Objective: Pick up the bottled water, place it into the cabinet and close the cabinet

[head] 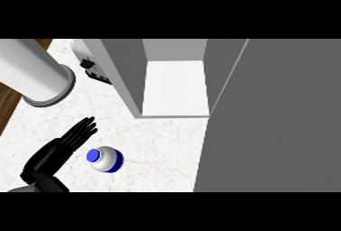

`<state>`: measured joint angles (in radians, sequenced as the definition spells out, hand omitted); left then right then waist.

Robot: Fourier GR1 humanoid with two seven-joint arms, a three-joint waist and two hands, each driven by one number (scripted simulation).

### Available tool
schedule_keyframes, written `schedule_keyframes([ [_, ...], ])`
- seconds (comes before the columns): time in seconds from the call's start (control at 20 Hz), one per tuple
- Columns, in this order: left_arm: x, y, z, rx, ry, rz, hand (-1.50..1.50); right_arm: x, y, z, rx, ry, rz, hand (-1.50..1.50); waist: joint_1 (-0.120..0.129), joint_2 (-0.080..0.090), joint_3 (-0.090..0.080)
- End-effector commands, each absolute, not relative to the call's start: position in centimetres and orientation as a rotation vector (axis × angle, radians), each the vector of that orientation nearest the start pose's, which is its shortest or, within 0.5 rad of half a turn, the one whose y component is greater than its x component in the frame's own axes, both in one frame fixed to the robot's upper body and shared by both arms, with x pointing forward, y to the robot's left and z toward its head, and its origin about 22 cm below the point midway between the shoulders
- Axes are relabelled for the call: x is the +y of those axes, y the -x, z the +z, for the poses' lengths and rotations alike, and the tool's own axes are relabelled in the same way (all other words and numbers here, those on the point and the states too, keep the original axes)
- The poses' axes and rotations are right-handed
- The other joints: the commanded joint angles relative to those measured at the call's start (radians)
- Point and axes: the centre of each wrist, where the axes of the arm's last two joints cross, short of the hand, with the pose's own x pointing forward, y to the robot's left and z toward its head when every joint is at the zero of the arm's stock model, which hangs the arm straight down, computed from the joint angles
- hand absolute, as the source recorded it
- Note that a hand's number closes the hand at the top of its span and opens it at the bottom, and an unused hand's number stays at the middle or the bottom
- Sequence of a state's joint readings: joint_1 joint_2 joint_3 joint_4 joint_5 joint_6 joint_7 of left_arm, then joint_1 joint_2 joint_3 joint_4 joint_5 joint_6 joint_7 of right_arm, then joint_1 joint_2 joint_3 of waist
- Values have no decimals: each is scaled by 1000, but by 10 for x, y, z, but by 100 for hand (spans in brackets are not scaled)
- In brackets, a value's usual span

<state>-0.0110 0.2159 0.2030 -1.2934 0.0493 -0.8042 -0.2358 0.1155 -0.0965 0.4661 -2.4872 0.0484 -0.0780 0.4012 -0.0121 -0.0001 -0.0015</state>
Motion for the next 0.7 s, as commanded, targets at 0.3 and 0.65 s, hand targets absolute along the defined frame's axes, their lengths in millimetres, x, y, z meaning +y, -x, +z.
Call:
schedule_keyframes([
  [0.3,341,-254,-91,-1459,501,-385,-150,-180,-104,194,-1995,-258,255,-150,-9,2,-1],
  [0.65,335,-245,-124,-1483,484,-349,-150,-180,-109,186,-1996,-245,222,-150,-11,3,-1],
])
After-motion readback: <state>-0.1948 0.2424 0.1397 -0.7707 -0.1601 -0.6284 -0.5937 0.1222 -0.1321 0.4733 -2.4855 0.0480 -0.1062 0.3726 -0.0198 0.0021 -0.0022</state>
